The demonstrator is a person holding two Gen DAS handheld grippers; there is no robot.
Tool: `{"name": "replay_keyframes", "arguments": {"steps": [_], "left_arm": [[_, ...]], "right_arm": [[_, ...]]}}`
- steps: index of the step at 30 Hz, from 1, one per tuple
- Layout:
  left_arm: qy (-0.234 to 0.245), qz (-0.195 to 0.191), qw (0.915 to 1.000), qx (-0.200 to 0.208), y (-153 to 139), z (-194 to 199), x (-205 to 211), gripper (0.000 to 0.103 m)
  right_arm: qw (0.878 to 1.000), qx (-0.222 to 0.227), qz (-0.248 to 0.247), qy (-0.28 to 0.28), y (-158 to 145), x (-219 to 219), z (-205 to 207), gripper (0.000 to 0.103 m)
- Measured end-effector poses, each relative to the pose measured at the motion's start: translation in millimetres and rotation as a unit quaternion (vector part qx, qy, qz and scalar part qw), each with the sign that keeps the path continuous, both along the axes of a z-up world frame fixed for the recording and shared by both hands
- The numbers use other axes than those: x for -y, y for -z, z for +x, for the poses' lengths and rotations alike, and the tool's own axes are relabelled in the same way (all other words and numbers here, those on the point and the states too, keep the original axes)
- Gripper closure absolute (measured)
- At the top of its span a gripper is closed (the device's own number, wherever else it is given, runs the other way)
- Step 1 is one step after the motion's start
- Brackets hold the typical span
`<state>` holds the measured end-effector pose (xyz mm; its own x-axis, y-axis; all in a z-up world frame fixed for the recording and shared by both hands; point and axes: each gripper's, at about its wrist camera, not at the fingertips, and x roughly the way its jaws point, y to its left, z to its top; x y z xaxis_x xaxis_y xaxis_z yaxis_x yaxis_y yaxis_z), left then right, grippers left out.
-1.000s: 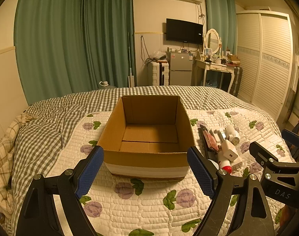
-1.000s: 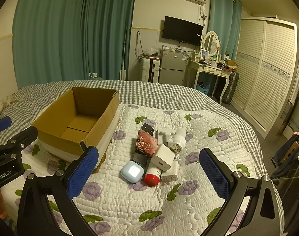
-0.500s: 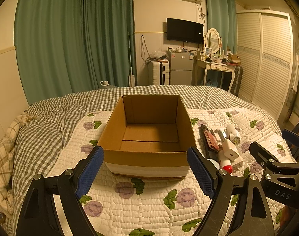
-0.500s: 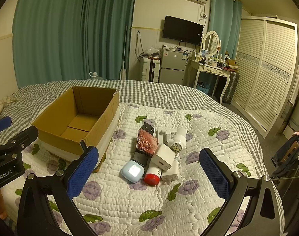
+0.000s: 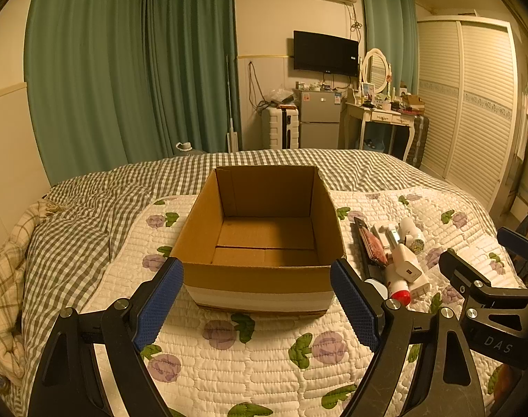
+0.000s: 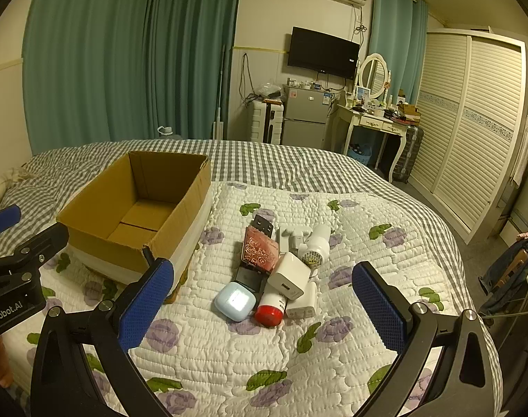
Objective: Organize rigid objects
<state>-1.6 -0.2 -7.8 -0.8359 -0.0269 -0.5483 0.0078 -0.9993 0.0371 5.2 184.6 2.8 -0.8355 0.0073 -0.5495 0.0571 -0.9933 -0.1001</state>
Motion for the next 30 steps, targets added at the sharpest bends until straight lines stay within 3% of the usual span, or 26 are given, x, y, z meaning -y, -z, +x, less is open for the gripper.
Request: {"name": "replay_keyframes", "arguments": {"steps": [18,30], "left_arm": [[0.006,0.002,1.0,0.003,0.9,0.0,-1.8,0.014],[0.009,-0.021,0.9997,-0.001,-3.1,1.3,-2.5,0.014]], "right_arm": [[1.0,0.003,0.001,-0.002,0.0,3.8,-0.6,0.0],[1.0,0.007,0.004,-0.005,0.4,6.6,-1.1,0.0]]}}
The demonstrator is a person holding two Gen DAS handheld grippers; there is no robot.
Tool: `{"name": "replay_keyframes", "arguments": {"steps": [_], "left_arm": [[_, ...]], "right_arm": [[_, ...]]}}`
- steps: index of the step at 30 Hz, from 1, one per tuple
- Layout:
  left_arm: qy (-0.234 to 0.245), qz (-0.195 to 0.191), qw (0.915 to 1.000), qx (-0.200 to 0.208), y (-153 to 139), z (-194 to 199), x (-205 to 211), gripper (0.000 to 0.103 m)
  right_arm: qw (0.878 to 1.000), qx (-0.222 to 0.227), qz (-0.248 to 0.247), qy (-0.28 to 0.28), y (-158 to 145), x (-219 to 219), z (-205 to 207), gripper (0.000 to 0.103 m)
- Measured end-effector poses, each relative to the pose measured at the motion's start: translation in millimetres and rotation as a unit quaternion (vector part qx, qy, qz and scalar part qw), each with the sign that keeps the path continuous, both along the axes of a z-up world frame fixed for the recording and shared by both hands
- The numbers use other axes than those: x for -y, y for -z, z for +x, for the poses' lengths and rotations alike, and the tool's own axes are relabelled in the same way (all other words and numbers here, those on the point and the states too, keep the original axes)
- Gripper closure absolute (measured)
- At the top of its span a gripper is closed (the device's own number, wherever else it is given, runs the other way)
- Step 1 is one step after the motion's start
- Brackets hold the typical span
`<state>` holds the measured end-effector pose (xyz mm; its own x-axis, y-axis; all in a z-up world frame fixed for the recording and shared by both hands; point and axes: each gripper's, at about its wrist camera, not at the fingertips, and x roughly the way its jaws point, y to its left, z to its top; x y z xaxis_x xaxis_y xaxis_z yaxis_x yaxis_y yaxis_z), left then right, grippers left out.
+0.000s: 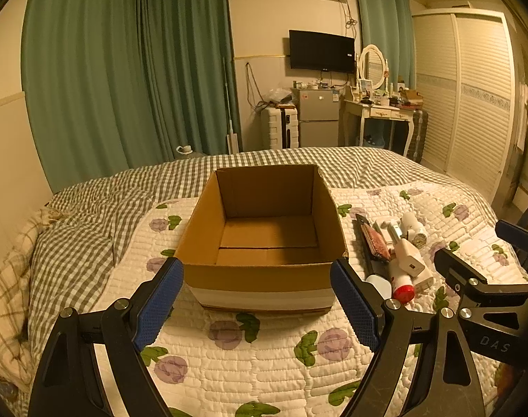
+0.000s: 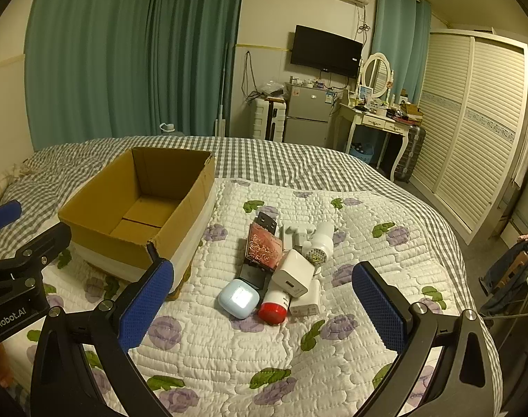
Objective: Organize rigid objects
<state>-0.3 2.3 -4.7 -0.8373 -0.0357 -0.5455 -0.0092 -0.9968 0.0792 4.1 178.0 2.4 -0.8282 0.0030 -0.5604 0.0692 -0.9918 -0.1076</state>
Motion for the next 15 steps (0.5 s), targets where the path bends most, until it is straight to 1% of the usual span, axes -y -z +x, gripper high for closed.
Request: {"name": "replay_keyframes", "arguments": {"steps": [4,7,9,12,15], "left_arm": [[0.002,-0.019,0.9998,-0.005,-10,-4,2,0.014],[0.003,-0.011,0.9999,-0.004,-22,-10,9,0.014],[0.001,-0.013,0.9999,-0.004,-30,-16,17,0.014],[-0.008,-0.031,0.9994,0.01,-33,-29,30,0.014],[-0.027,-0.048,0.9978,0.036,-27,-42,44,0.014]], "right_arm": [[1.0,-0.002,0.009,-0.007,-5,4,-2,0.0],[1.0,-0.008,0.021,-0.015,-14,8,-6,0.0],[0.999,-0.011,0.03,-0.024,-20,10,-10,0.0],[0.998,-0.015,0.046,-0.03,-27,9,-17,0.0],[0.998,-0.015,0.052,-0.028,-30,7,-25,0.0]]}}
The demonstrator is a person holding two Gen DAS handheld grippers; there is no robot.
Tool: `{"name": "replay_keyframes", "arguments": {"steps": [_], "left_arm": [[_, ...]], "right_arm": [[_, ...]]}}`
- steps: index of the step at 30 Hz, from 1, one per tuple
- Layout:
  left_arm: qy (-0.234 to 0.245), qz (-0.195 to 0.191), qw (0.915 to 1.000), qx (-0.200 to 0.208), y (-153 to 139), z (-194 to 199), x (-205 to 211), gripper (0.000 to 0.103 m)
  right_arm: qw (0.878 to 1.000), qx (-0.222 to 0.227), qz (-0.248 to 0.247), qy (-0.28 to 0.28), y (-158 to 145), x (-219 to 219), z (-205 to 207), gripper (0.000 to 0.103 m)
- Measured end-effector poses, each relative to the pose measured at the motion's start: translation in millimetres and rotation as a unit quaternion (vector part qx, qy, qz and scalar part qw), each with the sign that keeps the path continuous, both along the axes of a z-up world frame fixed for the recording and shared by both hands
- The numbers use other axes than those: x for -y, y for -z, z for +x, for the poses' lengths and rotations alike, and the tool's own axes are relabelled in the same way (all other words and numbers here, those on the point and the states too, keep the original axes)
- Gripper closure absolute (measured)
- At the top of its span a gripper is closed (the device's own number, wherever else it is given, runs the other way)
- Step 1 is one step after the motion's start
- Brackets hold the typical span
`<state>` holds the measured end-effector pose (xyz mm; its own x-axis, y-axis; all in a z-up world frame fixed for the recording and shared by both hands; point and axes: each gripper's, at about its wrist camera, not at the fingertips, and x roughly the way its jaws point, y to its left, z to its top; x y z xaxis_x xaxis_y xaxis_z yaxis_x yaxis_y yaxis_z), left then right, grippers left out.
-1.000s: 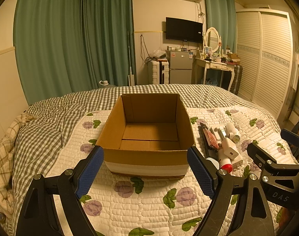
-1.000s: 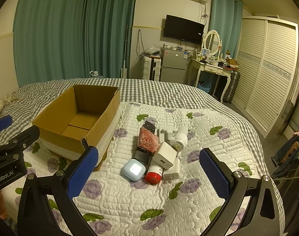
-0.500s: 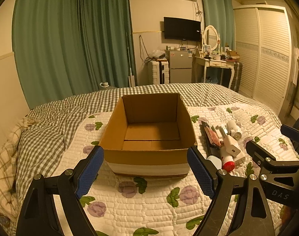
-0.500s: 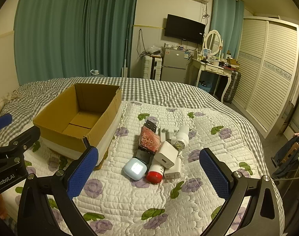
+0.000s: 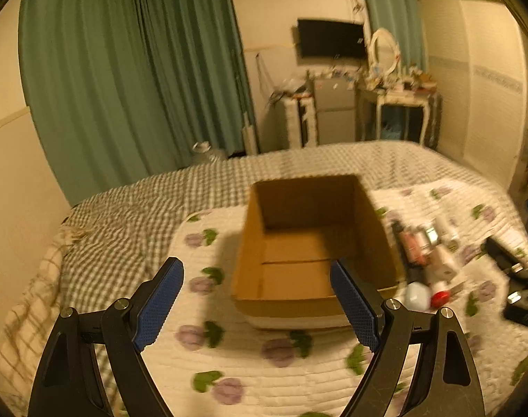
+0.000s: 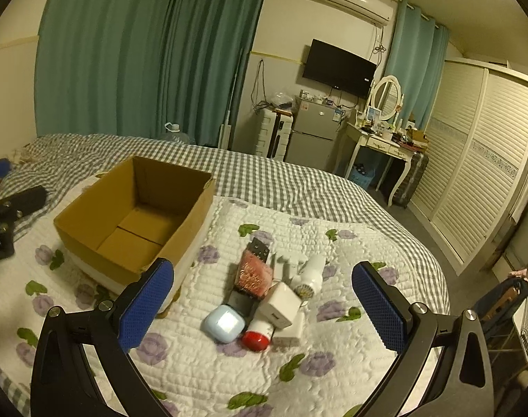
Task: Organize rigid objects
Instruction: 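Move the right tool down over the light-blue earbud case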
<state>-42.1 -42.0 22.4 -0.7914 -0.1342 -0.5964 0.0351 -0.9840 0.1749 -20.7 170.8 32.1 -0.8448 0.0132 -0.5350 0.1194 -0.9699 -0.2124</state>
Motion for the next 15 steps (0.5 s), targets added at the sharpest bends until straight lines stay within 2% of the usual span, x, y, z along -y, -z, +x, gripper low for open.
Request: {"name": "replay_keyframes", "arguments": {"steps": [4,15], "left_arm": [[-0.021,-0.014,0.9991,0.035,15,-16,18,0.014],[-0.041,0.0,0.9916,0.123,62,-55,43,0.016]], "right_arm": [[1.0,0.022,-0.003,-0.004,7,-7,-18,0.0],[0.999,0.051,0.002,-0.002,33,-18,-58,0.0]]}}
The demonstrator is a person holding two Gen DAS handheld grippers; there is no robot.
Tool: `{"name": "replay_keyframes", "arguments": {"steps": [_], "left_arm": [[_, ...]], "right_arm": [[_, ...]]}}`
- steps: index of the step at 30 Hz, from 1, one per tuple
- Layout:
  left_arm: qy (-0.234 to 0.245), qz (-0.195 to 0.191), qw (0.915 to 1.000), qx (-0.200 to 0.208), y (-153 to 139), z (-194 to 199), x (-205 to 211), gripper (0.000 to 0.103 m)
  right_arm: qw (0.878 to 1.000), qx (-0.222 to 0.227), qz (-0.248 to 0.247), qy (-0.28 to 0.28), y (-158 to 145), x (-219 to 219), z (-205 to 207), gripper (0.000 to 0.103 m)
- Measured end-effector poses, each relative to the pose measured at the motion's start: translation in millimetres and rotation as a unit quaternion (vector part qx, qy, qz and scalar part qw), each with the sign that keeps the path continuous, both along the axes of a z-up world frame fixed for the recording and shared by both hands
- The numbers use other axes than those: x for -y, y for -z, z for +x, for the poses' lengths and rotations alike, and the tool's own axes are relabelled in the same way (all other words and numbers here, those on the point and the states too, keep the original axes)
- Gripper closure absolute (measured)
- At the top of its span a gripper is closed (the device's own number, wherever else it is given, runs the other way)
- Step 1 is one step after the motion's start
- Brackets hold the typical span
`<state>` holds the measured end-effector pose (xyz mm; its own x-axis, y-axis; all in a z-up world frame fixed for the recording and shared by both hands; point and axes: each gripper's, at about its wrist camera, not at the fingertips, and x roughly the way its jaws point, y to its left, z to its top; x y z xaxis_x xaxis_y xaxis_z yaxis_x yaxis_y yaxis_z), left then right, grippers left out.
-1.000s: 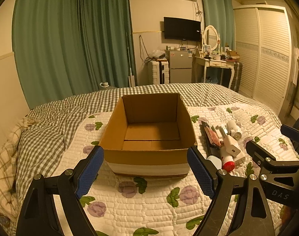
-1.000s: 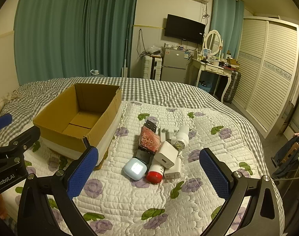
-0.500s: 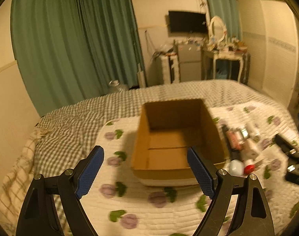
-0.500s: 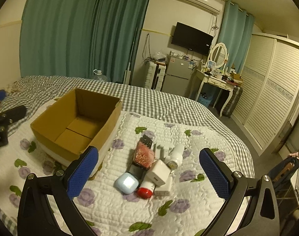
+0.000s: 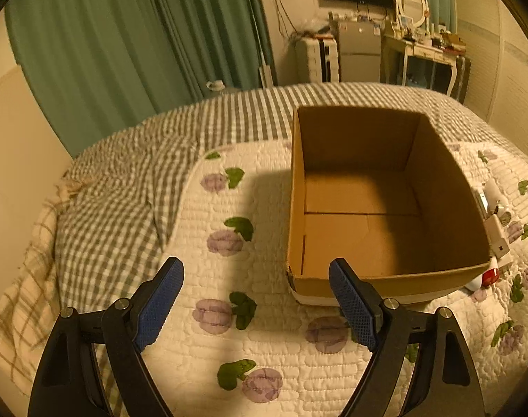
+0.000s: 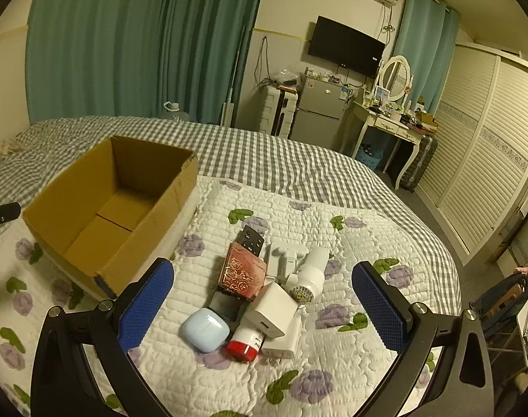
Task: Organize rigid objects
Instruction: 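Move the right tool down over the light-blue earbud case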
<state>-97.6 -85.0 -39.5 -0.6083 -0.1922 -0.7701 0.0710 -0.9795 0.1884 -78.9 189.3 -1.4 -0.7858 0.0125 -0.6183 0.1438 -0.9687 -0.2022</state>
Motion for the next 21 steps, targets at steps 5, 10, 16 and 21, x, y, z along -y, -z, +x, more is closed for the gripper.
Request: {"name": "replay_keyframes", "arguments": {"steps": [5,10,16,21], "left_arm": [[0.005,-0.004,0.9998,0.016,9,-16,-2,0.025],[0.032,0.011,0.9983,0.048,21,-27,-9,0.07],[0.045,-0.004,0.9973,0.058,24,-29,-14,0.094],[0.056,0.01,0.9956,0.075,20,-22,-11,0.095]], "right_arm": [[1.0,0.024,0.001,-0.004,30,-3,-11,0.0],[0.998,0.052,-0.01,-0.016,54,-2,-19,0.0],[0.995,0.091,-0.031,-0.036,80,1,-21,0.001],[0.988,0.128,-0.037,-0.074,99,15,-22,0.016]]}}
